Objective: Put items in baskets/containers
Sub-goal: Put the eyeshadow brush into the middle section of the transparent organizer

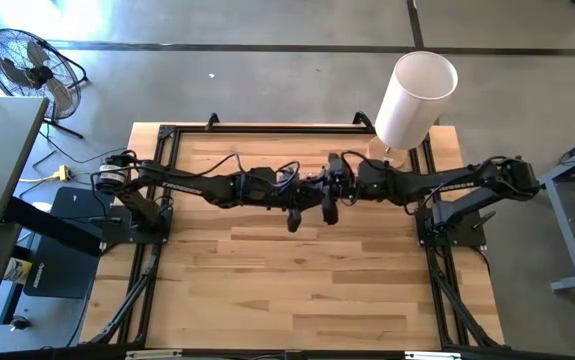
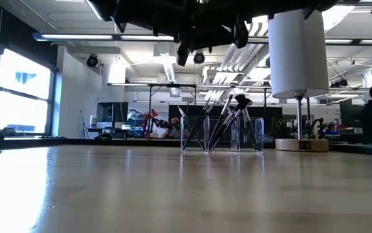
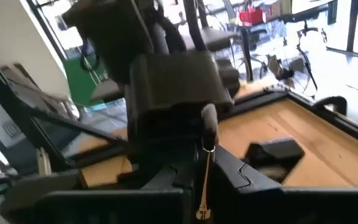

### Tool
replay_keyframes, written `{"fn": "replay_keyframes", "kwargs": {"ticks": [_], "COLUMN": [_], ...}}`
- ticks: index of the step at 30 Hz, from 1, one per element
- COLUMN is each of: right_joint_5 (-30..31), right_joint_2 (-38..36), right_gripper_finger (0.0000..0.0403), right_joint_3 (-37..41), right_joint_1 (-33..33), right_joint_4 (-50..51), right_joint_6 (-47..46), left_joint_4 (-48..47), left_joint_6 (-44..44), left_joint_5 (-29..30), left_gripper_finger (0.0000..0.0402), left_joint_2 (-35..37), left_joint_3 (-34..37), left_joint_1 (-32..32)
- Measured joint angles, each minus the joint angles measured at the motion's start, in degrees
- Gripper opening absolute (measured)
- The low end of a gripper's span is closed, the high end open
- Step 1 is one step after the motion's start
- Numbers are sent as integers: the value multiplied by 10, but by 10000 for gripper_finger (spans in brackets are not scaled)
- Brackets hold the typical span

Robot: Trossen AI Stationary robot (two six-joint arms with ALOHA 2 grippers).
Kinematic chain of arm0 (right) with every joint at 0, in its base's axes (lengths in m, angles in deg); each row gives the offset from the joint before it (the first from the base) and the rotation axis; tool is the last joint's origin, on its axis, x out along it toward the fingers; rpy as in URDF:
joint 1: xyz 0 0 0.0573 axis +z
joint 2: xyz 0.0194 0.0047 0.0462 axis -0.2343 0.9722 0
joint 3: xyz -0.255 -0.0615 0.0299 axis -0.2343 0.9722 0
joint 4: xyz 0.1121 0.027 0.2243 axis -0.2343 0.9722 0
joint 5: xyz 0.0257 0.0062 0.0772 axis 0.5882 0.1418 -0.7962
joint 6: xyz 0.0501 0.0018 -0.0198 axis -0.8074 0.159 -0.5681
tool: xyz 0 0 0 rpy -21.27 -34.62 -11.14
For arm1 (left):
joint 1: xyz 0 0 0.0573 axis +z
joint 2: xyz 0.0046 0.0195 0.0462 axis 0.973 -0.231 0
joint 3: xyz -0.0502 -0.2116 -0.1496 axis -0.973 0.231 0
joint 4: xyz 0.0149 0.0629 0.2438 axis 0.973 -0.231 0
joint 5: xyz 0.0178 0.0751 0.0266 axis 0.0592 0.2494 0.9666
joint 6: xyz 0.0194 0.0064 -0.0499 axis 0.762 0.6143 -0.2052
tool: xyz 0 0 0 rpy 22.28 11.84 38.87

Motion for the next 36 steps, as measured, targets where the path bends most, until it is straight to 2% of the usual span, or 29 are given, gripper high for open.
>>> {"fn": "replay_keyframes", "kwargs": {"ticks": [3,8,12,14,17,22,25,28,32,36], "right_joint_5": [7,53,82,104,112,76,83,92,67,73], "right_joint_2": [0,-5,-22,-30,-36,-35,-25,-3,56,112], "right_gripper_finger": [13,11,11,12,11,11,11,11,11,25], "right_joint_3": [0,0,0,3,32,124,163,179,179,180], "right_joint_1": [0,-3,-20,-32,-58,-98,-107,-113,-124,-125], "right_joint_4": [22,64,93,98,76,-72,-153,-197,-240,-246], "right_joint_6": [2,15,41,52,39,17,59,79,93,101], "left_joint_4": [-19,-55,-150,-193,-229,-234,-232,-222,-211,-212], "left_joint_6": [7,8,-15,-54,-62,-68,-88,-120,-169,-192], "left_joint_5": [1,9,3,5,5,17,46,70,89,90], "left_gripper_finger": [57,115,144,148,149,149,149,149,150,150], "left_joint_2": [0,0,14,32,57,128,173,219,268,296], "left_joint_3": [0,0,0,1,9,64,117,179,241,267], "left_joint_1": [0,1,1,0,-1,0,0,0,0,0]}}
